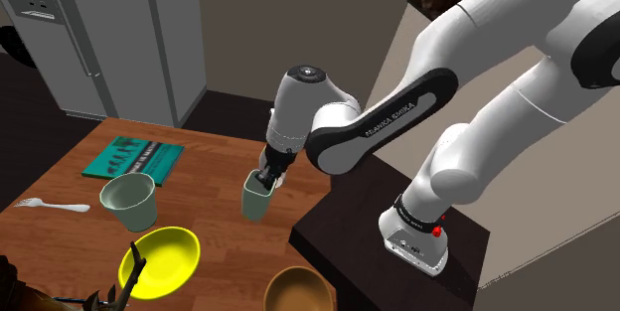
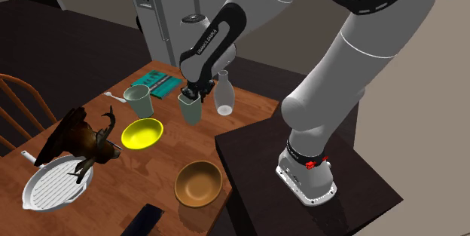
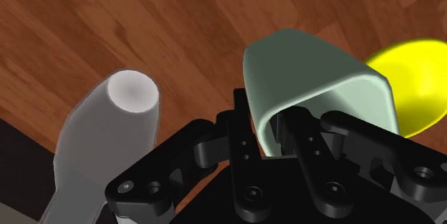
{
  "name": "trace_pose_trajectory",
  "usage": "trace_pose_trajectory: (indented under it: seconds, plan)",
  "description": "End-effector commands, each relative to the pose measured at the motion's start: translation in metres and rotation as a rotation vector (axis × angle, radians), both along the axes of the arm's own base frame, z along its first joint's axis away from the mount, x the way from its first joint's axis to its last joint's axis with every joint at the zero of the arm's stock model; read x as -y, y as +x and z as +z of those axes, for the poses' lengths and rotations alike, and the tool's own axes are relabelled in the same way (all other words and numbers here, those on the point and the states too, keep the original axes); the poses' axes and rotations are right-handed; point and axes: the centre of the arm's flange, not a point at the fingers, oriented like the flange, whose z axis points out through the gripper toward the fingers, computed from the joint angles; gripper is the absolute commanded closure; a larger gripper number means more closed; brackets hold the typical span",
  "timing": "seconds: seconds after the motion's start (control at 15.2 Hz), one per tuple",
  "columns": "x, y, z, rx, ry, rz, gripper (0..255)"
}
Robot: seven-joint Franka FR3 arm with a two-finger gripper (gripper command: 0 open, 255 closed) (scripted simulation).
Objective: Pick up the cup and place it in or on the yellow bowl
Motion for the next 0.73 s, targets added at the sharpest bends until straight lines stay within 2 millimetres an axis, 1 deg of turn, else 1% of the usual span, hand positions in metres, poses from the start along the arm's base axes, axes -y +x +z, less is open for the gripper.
trace_pose_trajectory:
  seconds: [0.0, 0.66]
  plan:
    - [-0.020, 0.010, 0.005, 0.000, 0.000, -0.001, 255]
    - [-0.139, 0.062, 0.028, 0.000, 0.000, -0.001, 255]
